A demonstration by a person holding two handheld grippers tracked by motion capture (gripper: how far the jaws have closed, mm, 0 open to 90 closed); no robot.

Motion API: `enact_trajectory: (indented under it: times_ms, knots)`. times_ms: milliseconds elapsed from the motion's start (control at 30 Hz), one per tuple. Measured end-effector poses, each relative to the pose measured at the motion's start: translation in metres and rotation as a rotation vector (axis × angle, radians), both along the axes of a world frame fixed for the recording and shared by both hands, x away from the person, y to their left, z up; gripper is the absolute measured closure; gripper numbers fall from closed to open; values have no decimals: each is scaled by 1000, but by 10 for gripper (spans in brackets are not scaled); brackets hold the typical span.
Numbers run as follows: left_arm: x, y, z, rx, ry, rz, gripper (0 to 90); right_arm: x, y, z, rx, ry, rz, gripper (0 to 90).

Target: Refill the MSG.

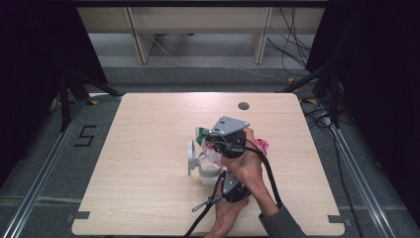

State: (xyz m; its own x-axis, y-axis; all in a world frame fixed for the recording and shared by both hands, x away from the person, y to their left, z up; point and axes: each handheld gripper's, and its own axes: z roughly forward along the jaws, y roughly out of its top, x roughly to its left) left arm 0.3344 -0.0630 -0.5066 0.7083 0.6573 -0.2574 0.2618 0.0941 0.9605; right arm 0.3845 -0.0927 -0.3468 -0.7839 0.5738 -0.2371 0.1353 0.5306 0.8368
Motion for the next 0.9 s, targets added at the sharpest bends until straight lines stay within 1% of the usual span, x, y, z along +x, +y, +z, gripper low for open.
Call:
enact_trajectory:
  times_ms: [67, 167, 200, 233, 267, 333, 367, 433, 467, 500, 533, 567, 600, 633, 667, 700, 733, 767, 900]
  knots:
    - [0, 1, 0, 3, -3, -3, 764, 0, 0, 1, 3, 2, 4, 900]
    - [0, -1, 0, -5, 0, 1, 764, 0, 0, 0, 2, 3, 3, 900]
    - [1, 3, 0, 58, -14, -47, 764, 0, 0, 0, 1, 12, 2, 900]
    - [1, 3, -1, 59, -13, -46, 764, 0, 0, 0, -3, 10, 3, 900]
    - [0, 3, -1, 53, -5, -24, 764, 0, 0, -1, -4, 13, 2, 900]
    - [0, 2, -1, 52, -5, -22, 764, 2, -1, -1, -7, 16, 6, 900]
    - [1, 2, -1, 54, -14, -45, 764, 1, 0, -1, -4, 7, 4, 900]
    - [1, 2, 0, 48, -16, -43, 764, 1, 0, 0, -1, 6, 2, 900]
    - [0, 2, 1, 44, -11, -20, 764, 0, 0, 0, -1, 10, 3, 900]
    - [1, 2, 1, 45, -17, -45, 764, 0, 0, 1, 3, 18, 2, 900]
    - [1, 1, 2, 42, -16, -43, 764, -1, 1, 1, 6, 25, -7, 900]
    - [0, 1, 2, 40, -18, -20, 764, 0, 1, 1, -2, 14, 2, 900]
    - [0, 1, 2, 37, -19, -21, 764, -1, 1, 1, -5, 24, 0, 900]
    - [0, 1, 2, 42, -18, -19, 764, 0, 1, 1, -1, 14, -3, 900]
    - [1, 1, 2, 41, -19, -42, 764, 1, 1, 1, -6, 8, 7, 900]
    - [1, 0, 2, 43, -17, -40, 764, 2, 1, 1, -5, 10, 10, 900]
    - [0, 1, 2, 42, -17, -17, 764, 2, 1, 0, -4, 15, 9, 900]
    - [0, 1, 2, 42, -18, -17, 764, 2, 1, 0, -6, 10, 10, 900]
    - [0, 1, 2, 40, -16, -16, 764, 2, 2, 0, -5, 15, 7, 900]
